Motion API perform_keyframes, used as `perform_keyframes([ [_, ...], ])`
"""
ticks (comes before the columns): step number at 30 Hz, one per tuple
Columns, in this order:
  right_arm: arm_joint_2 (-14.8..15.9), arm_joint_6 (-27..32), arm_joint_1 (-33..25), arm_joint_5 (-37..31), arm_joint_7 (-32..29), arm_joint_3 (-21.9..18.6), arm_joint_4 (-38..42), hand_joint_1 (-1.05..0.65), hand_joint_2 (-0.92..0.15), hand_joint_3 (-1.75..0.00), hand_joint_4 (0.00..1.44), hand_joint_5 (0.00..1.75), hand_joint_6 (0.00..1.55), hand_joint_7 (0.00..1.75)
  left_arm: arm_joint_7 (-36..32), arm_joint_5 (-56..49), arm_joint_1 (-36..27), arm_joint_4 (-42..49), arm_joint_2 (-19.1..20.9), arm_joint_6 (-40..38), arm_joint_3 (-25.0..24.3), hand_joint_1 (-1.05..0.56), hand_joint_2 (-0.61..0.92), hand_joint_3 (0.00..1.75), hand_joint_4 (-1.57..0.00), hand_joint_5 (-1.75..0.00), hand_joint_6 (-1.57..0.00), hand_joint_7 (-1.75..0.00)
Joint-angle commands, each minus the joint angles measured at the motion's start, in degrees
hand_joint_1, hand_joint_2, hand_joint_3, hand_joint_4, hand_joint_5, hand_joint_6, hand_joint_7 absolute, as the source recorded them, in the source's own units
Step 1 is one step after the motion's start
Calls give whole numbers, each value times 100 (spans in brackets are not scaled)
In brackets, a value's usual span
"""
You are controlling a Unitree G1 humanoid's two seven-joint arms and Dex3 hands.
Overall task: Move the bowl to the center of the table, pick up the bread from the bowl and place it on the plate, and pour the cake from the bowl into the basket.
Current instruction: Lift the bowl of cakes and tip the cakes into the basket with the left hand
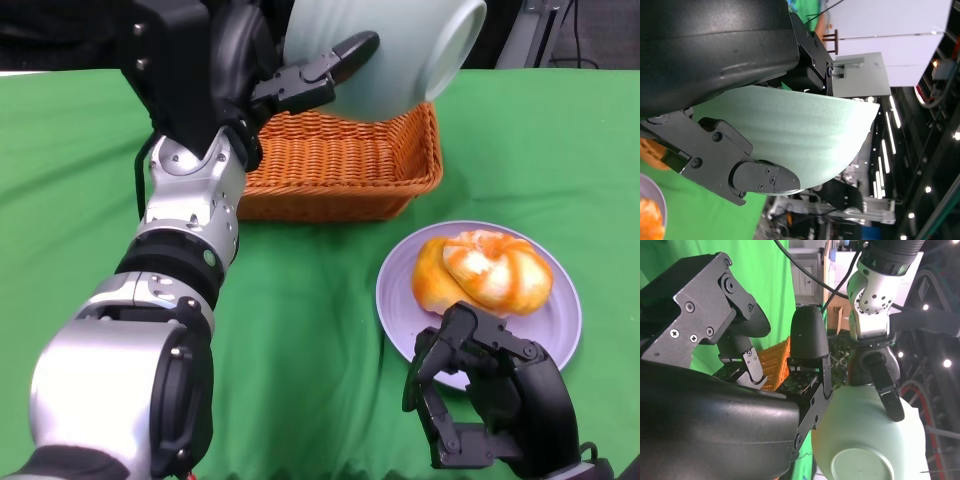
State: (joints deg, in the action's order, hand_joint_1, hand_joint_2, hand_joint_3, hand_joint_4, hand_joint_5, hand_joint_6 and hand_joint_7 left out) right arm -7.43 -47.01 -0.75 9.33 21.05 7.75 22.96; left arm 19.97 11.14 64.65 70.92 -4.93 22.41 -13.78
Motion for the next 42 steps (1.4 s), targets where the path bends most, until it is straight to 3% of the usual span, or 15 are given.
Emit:
perform_keyframes([
  [1, 8, -169, 49, -88, -78, -44, 84, 13, -34, -145, 82, 169, 71, 144, 178, 282, 256, -137, -26, -301, -204, -24, 89, 45, -67, -175, -60, -156],
  [6, 13, -381, 110, -121, -77, -34, 260, 10, -35, -142, 84, 169, 73, 142, 124, 815, 374, -167, -144, -994, -662, -13, 90, 48, -71, -175, -68, -159],
  [9, 9, -496, 134, -110, -67, -30, 356, 6, -36, -136, 85, 169, 74, 140, 199, 1228, 461, -169, -168, -1468, -986, -10, 77, 76, -73, -175, -69, -165],
  [13, 17, -520, 117, -131, -91, -21, 364, 4, -36, -133, 85, 169, 76, 139, 133, 1778, 608, -119, -162, -2210, -1446, -11, 76, 83, -74, -175, -67, -166],
  [18, 60, -417, 71, -78, -34, 10, 298, 3, -37, -134, 85, 169, 76, 139, -213, 2426, 778, -19, -114, -3053, -2026, -14, 79, 78, -72, -175, -59, -169],
  [21, 61, -440, 56, -109, -58, 3, 290, 4, -36, -134, 85, 168, 76, 139, -355, 2627, 812, 10, -67, -3344, -2226, -20, 90, 51, -72, -175, -59, -165],
  [25, 57, -459, 51, -90, -42, 10, 292, 6, -36, -138, 85, 168, 76, 139, -541, 2816, 820, 51, -42, -3537, -2452, -25, 92, 42, -73, -175, -57, -164],
  [27, 52, -449, 26, -107, -61, 13, 269, 7, -35, -139, 86, 168, 76, 140, -775, 2992, 831, 113, -19, -3687, -2648, -33, 92, 37, -71, -175, -47, -172],
  [42, 40, -407, 25, -134, -82, 46, 208, 8, -36, -138, 85, 170, 75, 142, -1164, 3242, 776, 93, -78, -3861, -2908, -38, 92, 45, -69, -175, -41, -175],
])
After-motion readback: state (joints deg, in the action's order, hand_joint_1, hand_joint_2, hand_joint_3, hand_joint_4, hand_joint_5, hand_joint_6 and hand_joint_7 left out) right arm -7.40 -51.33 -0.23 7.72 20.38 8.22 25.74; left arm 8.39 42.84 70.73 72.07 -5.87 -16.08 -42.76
